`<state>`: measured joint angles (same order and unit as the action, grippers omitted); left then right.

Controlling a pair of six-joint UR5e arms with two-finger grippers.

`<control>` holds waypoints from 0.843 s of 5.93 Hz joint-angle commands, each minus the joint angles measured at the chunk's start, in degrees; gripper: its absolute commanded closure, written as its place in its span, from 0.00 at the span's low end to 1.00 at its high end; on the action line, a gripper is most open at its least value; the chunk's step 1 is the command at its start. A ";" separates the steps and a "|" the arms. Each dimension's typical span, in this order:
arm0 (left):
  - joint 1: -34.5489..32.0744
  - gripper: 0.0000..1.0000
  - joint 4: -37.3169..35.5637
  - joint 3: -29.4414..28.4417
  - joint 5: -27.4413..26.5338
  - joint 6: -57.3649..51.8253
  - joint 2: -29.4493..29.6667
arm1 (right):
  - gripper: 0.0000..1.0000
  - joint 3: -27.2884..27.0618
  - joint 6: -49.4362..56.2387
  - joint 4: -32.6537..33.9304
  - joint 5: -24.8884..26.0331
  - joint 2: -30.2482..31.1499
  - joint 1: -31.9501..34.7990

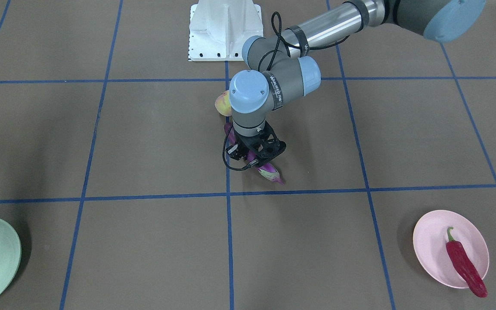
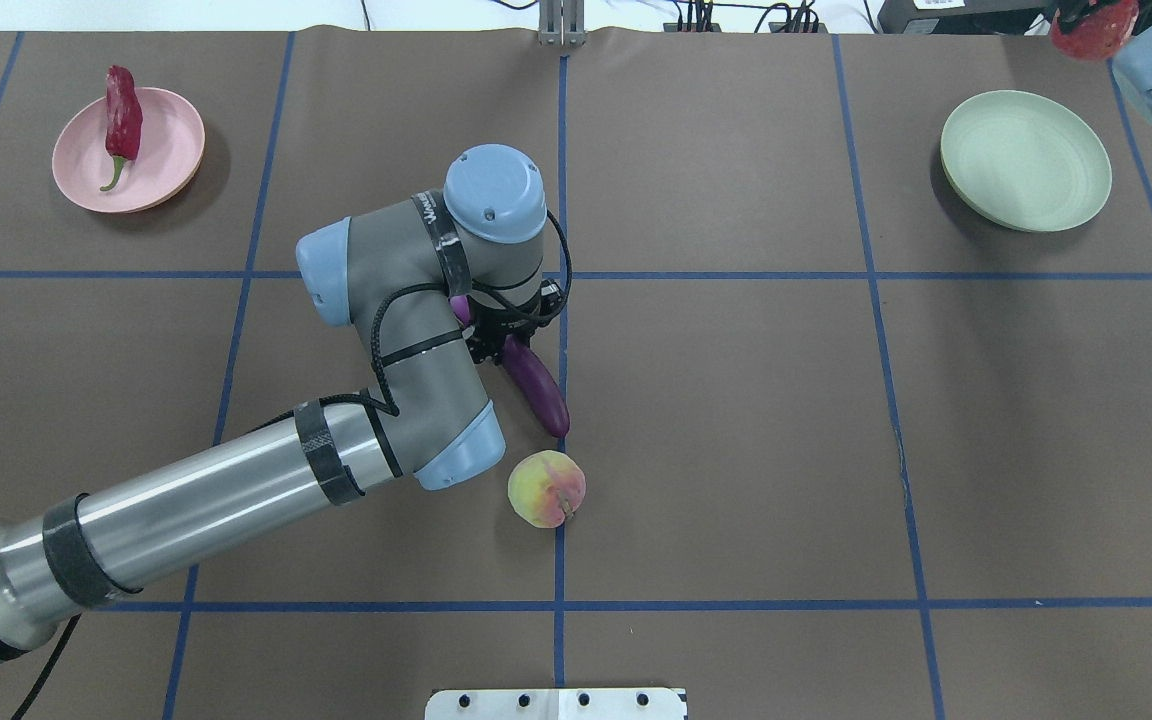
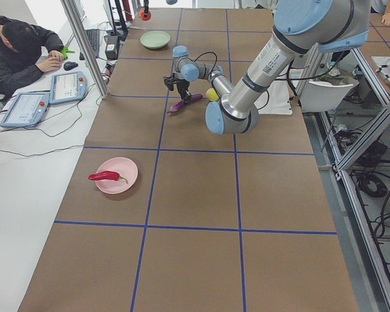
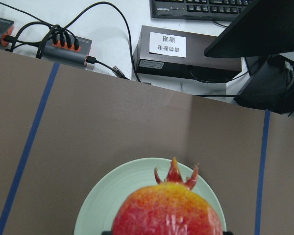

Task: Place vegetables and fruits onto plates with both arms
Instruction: 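Carry the eggplant to the pink plate while the right gripper releases the pomegranate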

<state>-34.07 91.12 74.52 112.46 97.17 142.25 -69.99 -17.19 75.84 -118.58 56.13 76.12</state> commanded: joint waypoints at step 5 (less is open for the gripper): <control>-23.27 1.00 -13.40 -3.57 4.61 -24.91 2.42 | 1.00 8.28 -0.30 -2.77 3.95 -0.06 -6.30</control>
<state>-52.74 79.63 73.29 117.36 80.85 144.83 -62.78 -17.29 74.82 -116.09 55.93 72.15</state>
